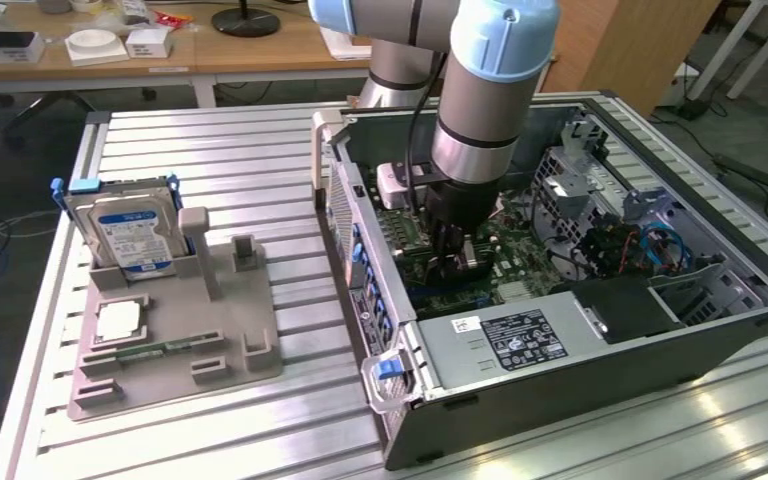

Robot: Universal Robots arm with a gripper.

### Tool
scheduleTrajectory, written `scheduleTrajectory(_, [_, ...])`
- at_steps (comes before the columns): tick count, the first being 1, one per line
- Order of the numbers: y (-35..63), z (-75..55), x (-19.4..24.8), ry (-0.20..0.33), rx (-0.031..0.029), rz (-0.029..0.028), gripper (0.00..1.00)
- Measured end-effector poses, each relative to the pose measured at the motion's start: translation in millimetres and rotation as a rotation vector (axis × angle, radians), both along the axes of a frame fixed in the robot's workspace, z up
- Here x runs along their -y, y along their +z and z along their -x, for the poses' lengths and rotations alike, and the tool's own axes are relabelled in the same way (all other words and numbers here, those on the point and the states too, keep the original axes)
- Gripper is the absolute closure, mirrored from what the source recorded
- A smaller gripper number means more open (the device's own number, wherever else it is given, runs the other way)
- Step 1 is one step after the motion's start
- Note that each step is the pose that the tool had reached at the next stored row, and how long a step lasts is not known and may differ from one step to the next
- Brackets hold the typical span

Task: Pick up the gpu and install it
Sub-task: 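Insert the gpu into the slot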

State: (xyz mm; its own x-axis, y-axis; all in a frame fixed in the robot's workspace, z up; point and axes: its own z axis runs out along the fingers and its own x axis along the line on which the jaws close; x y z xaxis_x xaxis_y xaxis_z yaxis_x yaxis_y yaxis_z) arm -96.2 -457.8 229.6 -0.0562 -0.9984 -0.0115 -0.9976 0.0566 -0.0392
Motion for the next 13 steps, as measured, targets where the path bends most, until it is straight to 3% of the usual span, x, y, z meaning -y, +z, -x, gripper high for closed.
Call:
scheduleTrajectory(5, [0.8, 0.0, 0.0, 0.0, 0.0002, -0.0006, 0.73])
scheduleTrajectory(9, [3.6, 0.1, 0.0, 0.0, -0.0001, -0.0058, 0.73])
scheduleTrajectory(13, [3.6, 0.0, 0.0, 0.0, -0.0001, -0.0068, 0.73])
